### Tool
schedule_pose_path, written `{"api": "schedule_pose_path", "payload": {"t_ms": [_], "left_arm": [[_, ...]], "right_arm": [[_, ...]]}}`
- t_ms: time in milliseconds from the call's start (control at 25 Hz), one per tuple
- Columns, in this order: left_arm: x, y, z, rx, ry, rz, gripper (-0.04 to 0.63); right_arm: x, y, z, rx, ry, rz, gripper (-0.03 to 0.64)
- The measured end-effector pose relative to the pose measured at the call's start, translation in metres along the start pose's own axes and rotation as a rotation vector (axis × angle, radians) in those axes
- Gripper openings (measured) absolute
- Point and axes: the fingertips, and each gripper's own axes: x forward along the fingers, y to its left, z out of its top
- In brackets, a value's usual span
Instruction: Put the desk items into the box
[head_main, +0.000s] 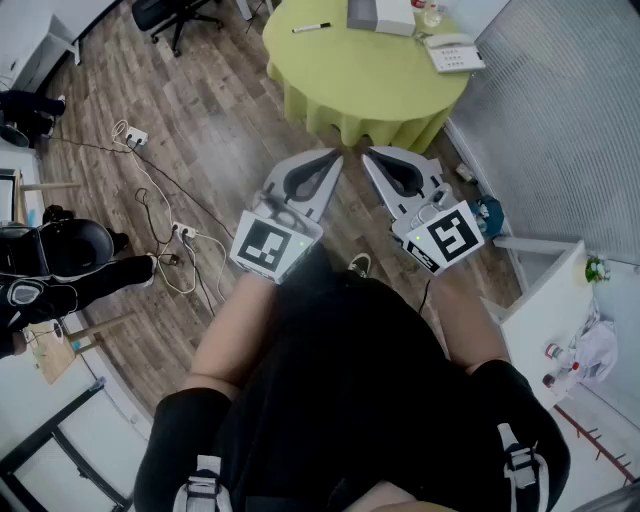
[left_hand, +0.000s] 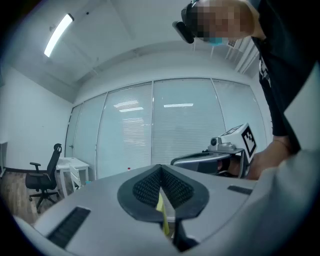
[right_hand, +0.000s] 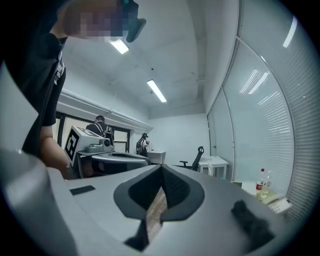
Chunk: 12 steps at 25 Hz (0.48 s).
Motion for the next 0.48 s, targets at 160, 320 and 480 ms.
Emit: {"api": "schedule_pose_path", "payload": {"t_ms": [160, 320, 480], "left_arm": [[0.002, 0.006, -0.004, -0.012, 0.030, -0.011, 0.009], [0.003, 0.016, -0.005, -0.021, 0.025, -0.007, 0.009], [0.005, 0.032, -0.005, -0.024, 0.028, -0.009, 0.009]], "right_arm": [[0.008, -0.006, 0.001, 0.002, 0.002, -0.003, 0.017], [0.017, -0.007, 0.000, 0.008, 0.007, 0.000, 0.017], [0.032, -0.011, -0.002, 0.006, 0.017, -0.006, 0.018]]}}
